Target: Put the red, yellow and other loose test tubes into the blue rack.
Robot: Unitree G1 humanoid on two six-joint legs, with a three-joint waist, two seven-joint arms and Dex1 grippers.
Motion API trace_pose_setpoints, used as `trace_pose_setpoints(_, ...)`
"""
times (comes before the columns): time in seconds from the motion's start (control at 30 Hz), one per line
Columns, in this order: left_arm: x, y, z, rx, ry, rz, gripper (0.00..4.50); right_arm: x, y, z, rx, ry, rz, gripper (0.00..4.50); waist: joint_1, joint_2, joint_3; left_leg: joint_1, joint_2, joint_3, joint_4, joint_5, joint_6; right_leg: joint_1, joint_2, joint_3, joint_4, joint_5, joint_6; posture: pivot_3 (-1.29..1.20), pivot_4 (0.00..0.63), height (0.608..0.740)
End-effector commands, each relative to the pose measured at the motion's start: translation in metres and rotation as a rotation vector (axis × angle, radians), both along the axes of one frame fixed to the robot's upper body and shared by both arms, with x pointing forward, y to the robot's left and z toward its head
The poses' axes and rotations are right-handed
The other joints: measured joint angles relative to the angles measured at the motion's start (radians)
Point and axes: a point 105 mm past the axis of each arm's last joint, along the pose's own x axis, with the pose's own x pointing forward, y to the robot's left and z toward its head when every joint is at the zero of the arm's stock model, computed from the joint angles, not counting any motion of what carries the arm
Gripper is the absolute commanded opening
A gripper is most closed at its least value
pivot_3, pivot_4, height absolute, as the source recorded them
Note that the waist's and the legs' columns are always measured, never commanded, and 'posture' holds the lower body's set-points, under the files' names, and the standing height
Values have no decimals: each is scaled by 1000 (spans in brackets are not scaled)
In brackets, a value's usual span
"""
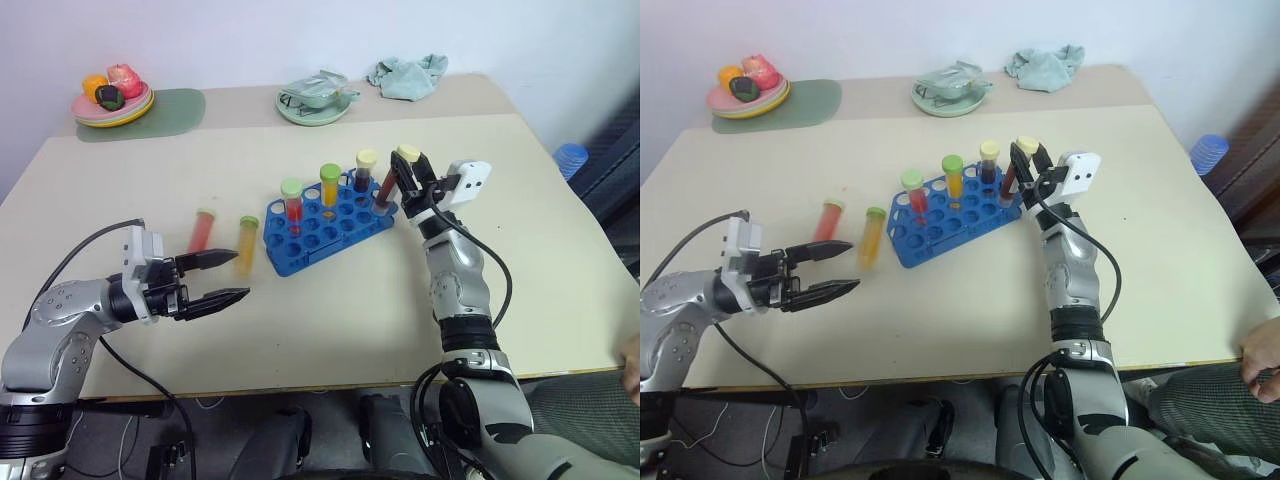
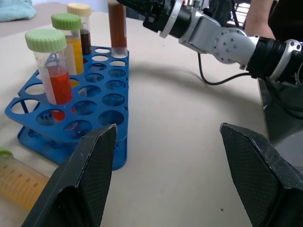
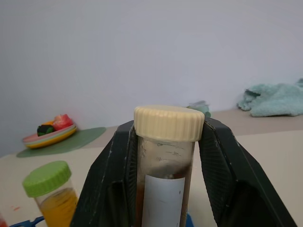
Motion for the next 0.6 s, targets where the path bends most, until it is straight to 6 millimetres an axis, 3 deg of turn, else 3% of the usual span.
trace_pose_setpoints(0.03,-4,3,12,2,-49,4,3564,0,0,4,-10,-35,-7,1261,0,0,0,0,0,0,0,0,0,0,0,0,0,0,0,0,150,740)
trace_pose_setpoints(0.43,-3,5,7,-27,-41,51,3564,-11,11,-11,-171,-119,-28,1261,2,0,0,1,0,0,0,0,0,0,0,0,0,0,0,0,150,740)
trace_pose_setpoints(0.47,-2,6,8,-37,-39,59,3564,-13,12,-11,-174,-129,-28,2283,2,0,0,1,0,0,0,0,0,0,0,0,0,0,0,0,150,740)
trace_pose_setpoints(0.5,-2,6,8,-47,-39,69,3564,-14,14,-11,-191,-143,-28,2541,1,0,0,1,0,0,0,0,0,0,0,0,0,0,0,0,150,740)
trace_pose_setpoints(0.6,2,10,11,-92,-44,123,3564,-18,16,-9,-237,-182,-52,4045,0,0,0,1,0,1,0,0,0,0,0,1,0,0,0,0,150,740)
